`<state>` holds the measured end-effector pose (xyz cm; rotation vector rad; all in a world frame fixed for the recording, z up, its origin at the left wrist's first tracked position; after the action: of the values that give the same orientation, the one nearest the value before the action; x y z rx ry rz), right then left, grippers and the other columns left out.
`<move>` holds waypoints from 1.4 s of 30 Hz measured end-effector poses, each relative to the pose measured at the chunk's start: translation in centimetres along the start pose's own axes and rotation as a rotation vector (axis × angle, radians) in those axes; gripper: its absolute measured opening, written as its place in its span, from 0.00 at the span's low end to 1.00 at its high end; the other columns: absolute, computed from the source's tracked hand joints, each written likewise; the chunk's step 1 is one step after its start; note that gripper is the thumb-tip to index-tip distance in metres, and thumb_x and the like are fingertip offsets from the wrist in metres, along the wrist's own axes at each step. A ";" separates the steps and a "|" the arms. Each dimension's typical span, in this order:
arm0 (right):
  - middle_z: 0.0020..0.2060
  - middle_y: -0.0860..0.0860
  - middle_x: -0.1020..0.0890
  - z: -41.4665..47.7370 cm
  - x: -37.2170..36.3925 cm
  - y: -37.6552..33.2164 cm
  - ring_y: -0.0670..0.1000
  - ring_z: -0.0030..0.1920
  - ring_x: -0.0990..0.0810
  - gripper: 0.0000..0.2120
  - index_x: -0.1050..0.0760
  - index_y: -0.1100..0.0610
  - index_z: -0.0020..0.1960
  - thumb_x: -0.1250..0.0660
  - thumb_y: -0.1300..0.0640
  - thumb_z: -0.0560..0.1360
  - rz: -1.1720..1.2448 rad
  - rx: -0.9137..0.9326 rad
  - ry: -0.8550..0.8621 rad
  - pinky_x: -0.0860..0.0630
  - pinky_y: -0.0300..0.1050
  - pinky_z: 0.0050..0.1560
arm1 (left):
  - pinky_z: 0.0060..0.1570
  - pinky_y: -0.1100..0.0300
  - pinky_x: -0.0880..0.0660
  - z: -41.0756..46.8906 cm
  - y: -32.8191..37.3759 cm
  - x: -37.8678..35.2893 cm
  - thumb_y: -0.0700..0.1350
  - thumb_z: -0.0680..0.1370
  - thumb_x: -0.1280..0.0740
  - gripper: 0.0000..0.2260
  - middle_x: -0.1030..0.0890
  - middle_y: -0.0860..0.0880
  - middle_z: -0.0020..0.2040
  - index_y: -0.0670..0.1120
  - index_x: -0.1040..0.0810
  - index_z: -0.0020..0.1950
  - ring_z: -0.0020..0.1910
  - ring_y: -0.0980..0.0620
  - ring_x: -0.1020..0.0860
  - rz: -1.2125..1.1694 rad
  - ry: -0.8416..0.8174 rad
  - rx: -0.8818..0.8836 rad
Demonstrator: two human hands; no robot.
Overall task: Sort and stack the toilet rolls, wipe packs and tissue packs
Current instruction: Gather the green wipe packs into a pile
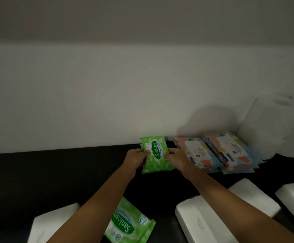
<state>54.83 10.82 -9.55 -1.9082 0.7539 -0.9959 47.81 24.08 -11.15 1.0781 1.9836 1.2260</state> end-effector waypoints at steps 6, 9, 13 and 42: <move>0.55 0.67 0.21 1.8 -0.7 0.3 0.65 0.56 0.22 0.13 0.24 0.70 0.56 0.38 0.62 0.77 -0.111 0.020 0.007 0.24 0.54 0.52 | 0.57 0.52 0.26 2.1 -1.1 0.4 0.37 0.77 0.37 0.14 0.22 0.34 0.60 0.31 0.26 0.61 0.50 0.45 0.23 0.049 0.051 0.041; 0.55 0.67 0.20 2.3 -0.9 0.3 0.65 0.56 0.22 0.13 0.24 0.71 0.55 0.38 0.62 0.77 -0.131 0.036 0.003 0.25 0.57 0.57 | 0.57 0.54 0.27 2.2 -1.2 0.7 0.37 0.77 0.36 0.15 0.22 0.36 0.60 0.33 0.26 0.63 0.51 0.46 0.23 0.078 0.056 0.033; 0.54 0.67 0.20 2.6 -0.8 0.6 0.65 0.56 0.22 0.13 0.24 0.70 0.55 0.37 0.62 0.76 -0.142 0.043 0.016 0.26 0.58 0.58 | 0.55 0.54 0.26 1.9 -1.2 0.8 0.38 0.77 0.36 0.16 0.22 0.36 0.60 0.33 0.27 0.63 0.51 0.45 0.22 0.088 0.061 0.042; 0.71 0.58 0.36 -12.4 -10.5 3.8 0.56 0.69 0.32 0.41 0.42 0.63 0.73 0.29 0.45 0.69 -0.630 0.006 -0.309 0.31 0.47 0.66 | 0.67 0.50 0.32 -14.1 -1.0 7.3 0.49 0.77 0.36 0.31 0.35 0.40 0.72 0.41 0.46 0.75 0.69 0.42 0.32 0.771 0.051 0.061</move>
<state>38.42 12.41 -12.39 -2.2779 -0.0446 -1.0198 32.57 23.70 -6.47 1.9635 1.6808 1.5696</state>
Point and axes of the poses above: each hand's wrist, its own z-axis towards the middle knuckle, its own x-axis out of the back of the hand, y = z × x, the point moved 10 cm from there along z, towards the middle knuckle
